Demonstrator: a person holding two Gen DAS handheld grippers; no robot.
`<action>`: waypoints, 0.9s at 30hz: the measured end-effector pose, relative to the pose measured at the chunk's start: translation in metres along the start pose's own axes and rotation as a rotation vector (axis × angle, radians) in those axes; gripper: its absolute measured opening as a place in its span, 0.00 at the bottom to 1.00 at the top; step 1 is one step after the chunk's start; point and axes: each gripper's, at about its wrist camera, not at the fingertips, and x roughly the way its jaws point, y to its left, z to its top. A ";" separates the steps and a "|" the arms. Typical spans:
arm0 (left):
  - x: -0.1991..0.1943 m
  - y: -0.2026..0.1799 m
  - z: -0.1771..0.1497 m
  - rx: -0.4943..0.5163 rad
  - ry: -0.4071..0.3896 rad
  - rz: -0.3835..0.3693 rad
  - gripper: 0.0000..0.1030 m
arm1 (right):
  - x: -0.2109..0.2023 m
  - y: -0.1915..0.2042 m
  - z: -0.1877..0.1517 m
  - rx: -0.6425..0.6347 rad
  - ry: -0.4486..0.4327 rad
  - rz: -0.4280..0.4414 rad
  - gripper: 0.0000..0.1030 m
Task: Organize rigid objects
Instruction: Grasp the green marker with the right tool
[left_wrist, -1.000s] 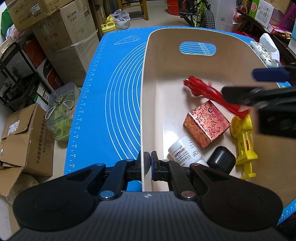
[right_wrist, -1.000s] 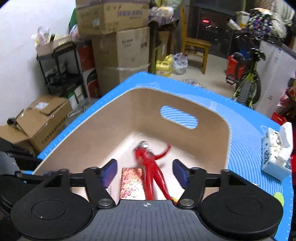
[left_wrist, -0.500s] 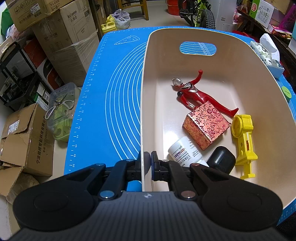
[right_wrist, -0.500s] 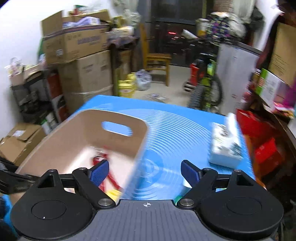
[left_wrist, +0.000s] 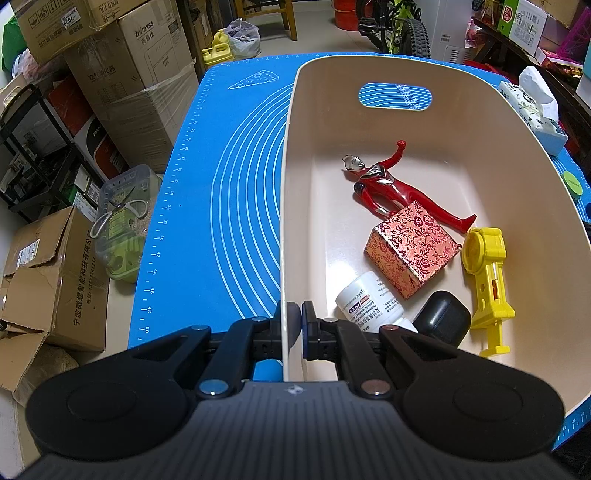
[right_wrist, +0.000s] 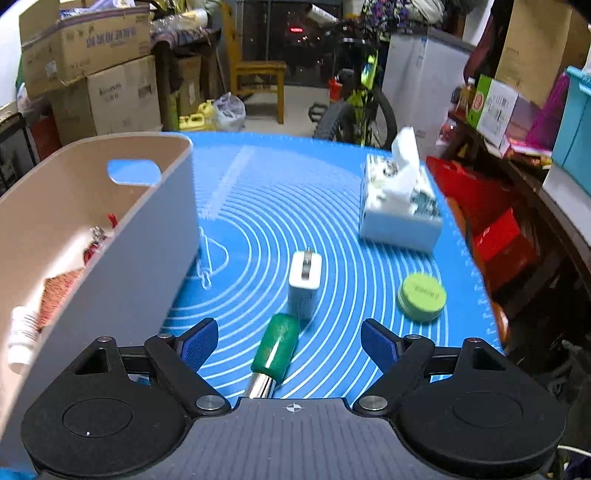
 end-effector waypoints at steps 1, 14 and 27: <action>0.000 0.000 0.000 0.000 0.000 0.000 0.09 | 0.005 0.000 -0.001 0.006 0.002 0.002 0.84; 0.000 0.000 0.000 0.000 0.000 0.001 0.09 | 0.047 0.018 -0.011 0.025 0.031 -0.040 0.68; 0.000 -0.001 0.000 0.001 0.000 0.001 0.09 | 0.041 0.017 -0.011 0.033 0.037 0.016 0.33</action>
